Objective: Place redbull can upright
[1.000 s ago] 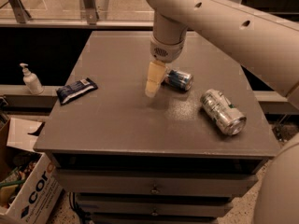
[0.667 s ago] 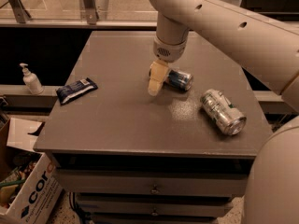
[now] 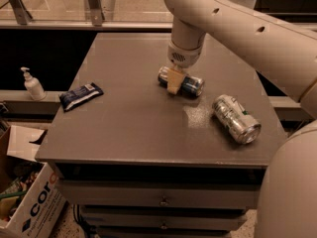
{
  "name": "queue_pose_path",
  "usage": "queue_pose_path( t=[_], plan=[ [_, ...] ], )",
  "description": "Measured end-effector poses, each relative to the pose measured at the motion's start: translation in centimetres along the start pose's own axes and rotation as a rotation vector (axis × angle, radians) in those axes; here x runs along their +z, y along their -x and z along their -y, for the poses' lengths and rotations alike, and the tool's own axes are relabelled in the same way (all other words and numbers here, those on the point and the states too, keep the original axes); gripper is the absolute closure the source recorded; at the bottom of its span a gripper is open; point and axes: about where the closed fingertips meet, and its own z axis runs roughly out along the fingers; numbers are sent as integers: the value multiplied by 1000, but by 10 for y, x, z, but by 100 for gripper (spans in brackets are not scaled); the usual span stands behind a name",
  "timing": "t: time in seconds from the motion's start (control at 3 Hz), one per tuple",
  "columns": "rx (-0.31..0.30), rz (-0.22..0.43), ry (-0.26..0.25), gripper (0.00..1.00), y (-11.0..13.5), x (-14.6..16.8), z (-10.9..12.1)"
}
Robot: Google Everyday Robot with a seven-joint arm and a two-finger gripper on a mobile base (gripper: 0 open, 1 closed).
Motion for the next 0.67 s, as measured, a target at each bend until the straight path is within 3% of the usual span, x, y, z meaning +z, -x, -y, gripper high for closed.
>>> queue_pose_path(
  t=[0.33, 0.67],
  plan=[
    [9, -1, 6, 64, -3, 2, 1],
    [12, 47, 25, 88, 4, -14, 0]
  ],
)
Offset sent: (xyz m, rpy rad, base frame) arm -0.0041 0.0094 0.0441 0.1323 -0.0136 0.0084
